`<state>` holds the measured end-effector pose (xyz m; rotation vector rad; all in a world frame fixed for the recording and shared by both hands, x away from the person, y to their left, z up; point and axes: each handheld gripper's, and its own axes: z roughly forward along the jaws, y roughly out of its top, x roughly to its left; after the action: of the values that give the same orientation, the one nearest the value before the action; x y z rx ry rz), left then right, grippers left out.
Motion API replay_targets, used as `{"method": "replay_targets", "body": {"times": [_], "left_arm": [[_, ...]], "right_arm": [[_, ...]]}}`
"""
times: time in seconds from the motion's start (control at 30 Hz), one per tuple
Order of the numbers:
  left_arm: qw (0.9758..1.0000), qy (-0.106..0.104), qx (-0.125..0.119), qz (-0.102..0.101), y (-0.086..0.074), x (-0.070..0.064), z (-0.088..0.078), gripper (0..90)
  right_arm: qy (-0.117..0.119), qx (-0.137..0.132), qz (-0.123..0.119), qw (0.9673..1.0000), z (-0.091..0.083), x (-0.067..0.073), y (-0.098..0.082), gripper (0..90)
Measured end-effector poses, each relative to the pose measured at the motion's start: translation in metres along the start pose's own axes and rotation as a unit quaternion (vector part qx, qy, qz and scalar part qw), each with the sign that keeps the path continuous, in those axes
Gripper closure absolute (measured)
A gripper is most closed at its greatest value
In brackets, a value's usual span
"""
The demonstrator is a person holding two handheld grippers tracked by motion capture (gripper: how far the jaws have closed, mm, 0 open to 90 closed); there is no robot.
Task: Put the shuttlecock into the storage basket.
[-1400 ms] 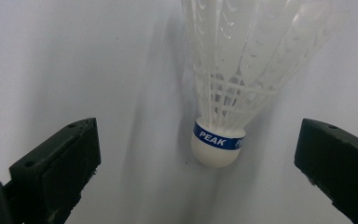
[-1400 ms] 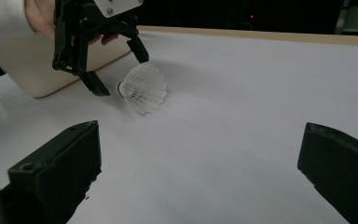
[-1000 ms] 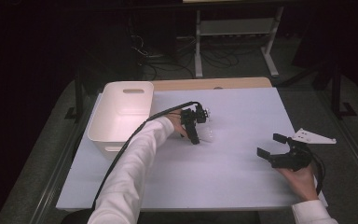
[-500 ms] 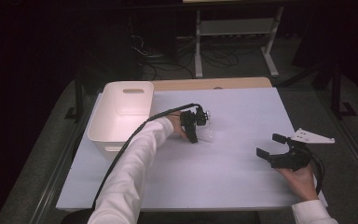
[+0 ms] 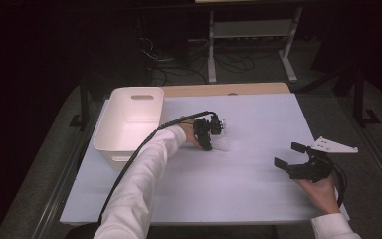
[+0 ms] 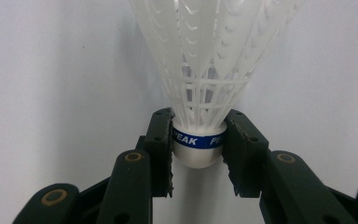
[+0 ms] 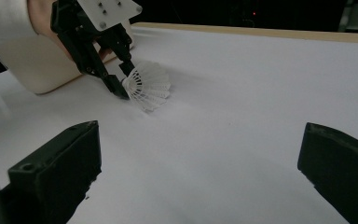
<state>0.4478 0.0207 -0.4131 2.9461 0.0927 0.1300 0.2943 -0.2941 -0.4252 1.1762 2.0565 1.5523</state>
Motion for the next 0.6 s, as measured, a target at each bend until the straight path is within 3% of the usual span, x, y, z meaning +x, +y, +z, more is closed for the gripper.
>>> {"method": "replay_targets", "body": {"times": [0.6], "left_arm": [[0.9998, 0.004, -0.021, 0.002, 0.011, -0.006, -0.015, 64.2]], "right_arm": [[-0.004, -0.003, 0.000, 1.0000, -0.001, 0.001, 0.000, 0.0]]}}
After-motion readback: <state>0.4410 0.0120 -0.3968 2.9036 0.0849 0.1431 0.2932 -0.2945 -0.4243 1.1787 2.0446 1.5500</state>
